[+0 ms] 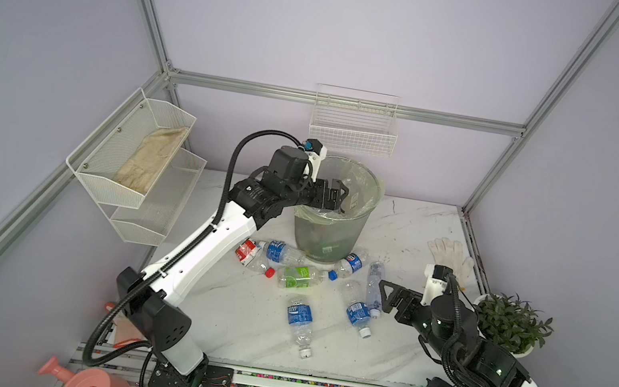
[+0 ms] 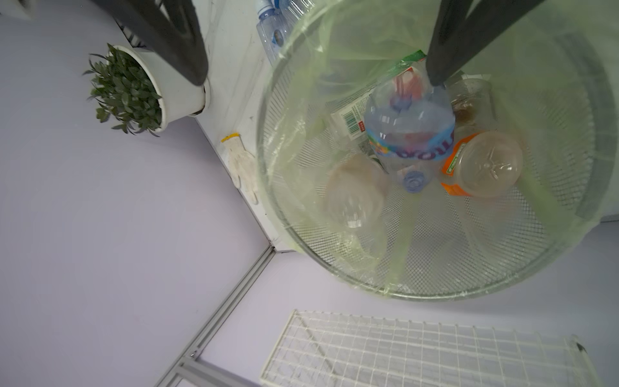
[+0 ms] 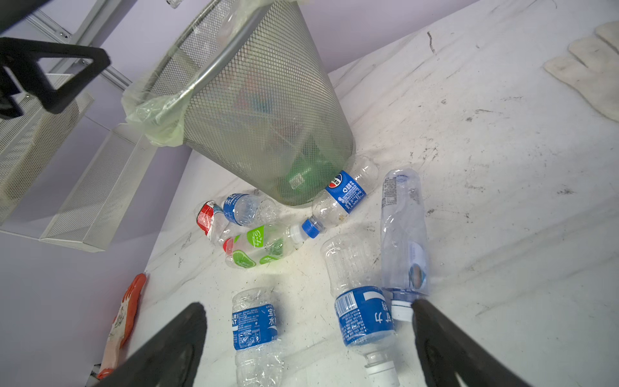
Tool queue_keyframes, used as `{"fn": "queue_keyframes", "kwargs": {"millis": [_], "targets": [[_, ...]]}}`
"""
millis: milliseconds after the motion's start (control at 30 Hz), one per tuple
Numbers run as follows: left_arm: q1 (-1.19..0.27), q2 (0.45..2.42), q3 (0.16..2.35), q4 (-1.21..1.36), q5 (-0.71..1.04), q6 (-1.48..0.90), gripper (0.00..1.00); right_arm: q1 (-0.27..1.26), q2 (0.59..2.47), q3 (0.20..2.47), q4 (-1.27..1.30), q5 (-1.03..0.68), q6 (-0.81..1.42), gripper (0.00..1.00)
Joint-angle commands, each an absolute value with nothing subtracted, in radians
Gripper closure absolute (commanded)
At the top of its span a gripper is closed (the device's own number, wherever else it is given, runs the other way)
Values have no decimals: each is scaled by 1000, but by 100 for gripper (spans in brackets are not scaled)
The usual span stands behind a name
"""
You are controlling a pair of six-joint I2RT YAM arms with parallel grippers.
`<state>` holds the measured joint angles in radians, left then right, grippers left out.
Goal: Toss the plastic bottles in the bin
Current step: 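Open the left gripper over the bin to drop the bottle, then draw the left gripper back while the right gripper reaches toward the nearest blue-labelled bottle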
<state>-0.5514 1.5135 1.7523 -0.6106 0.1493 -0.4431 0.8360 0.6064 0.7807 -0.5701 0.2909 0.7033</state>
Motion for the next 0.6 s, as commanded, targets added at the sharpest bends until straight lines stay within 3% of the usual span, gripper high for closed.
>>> {"fn": "queue_keyframes", "kwargs": {"millis": [0,567], "targets": [[-556,1299,1670,-484,141,-402,0,834,617,748,-569,289,721,3],[-556,1098,1453,-473,130,-402,0,834,669,749,-539,281,735,3]]}}
